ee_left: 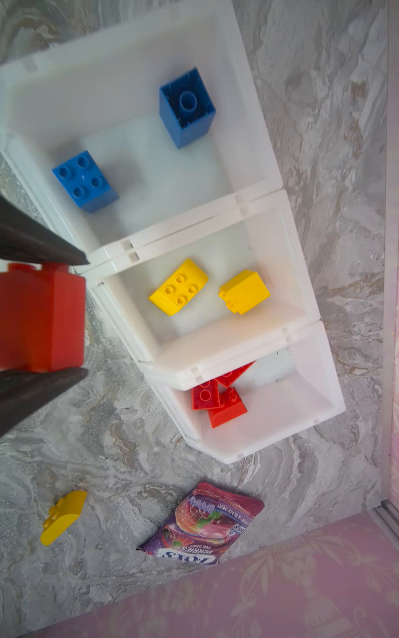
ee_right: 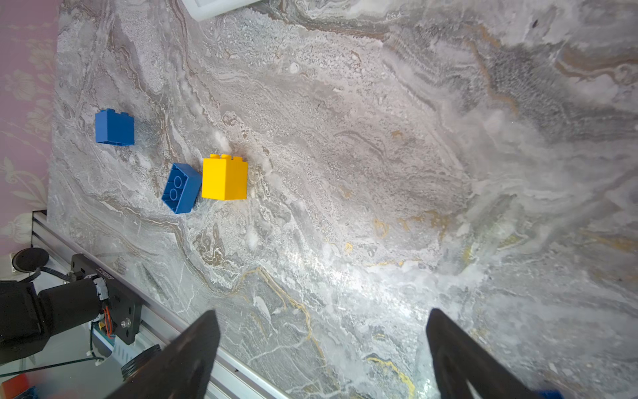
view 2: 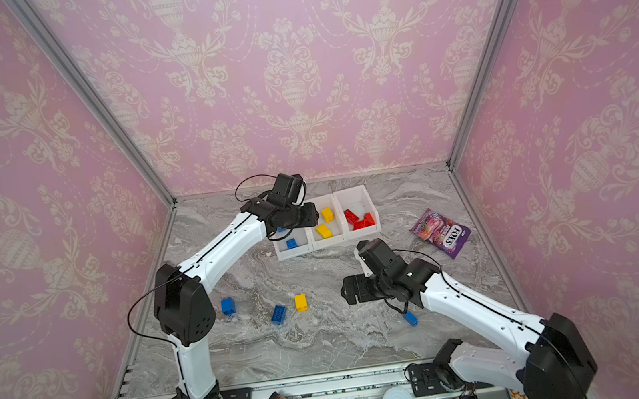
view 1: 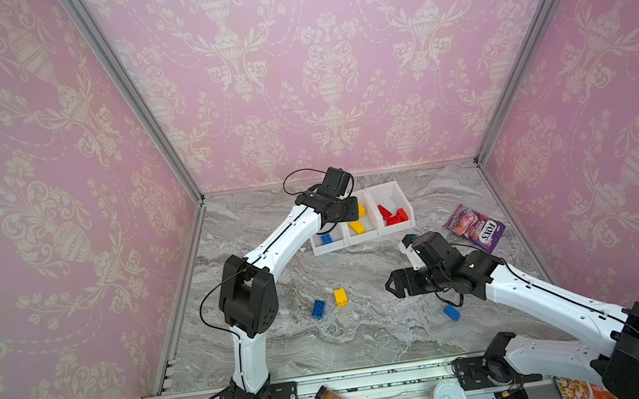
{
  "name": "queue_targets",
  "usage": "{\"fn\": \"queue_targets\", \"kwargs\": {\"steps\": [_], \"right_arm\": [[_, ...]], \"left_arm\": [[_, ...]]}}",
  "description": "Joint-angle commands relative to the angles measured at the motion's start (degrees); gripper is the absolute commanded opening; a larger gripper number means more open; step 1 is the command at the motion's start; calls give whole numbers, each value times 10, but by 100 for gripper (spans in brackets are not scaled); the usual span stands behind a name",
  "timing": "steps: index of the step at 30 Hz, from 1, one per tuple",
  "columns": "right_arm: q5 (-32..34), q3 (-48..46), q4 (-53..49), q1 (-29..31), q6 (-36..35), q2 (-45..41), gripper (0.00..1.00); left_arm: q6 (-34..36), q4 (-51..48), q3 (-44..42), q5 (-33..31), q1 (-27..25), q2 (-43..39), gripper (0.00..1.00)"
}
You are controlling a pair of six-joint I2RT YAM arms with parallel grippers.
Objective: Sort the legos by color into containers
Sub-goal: 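Carry the red brick with the left gripper over the red-brick compartment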
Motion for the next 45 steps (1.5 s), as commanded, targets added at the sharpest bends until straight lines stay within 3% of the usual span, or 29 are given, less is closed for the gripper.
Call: {"fn": "queue_targets", "kwargs": {"steps": [1, 17, 25, 35, 45], "right_arm": [[7, -10, -10, -5, 13, -19, 95], [-2, -22, -4, -6, 38, -30, 95], [-1, -23, -8, -5, 48, -42, 95], [0, -20, -3, -5, 52, -45, 95], [8, -18, -9, -5, 52, -56, 95]], "left_arm": [[15, 37, 49, 53, -12, 33, 42], [11, 186, 101, 128, -33, 146, 40], [24, 193, 172, 130, -33, 213, 40], [43, 116, 295, 113, -32, 290, 40], [57, 69, 353, 98, -32, 318, 60]]}}
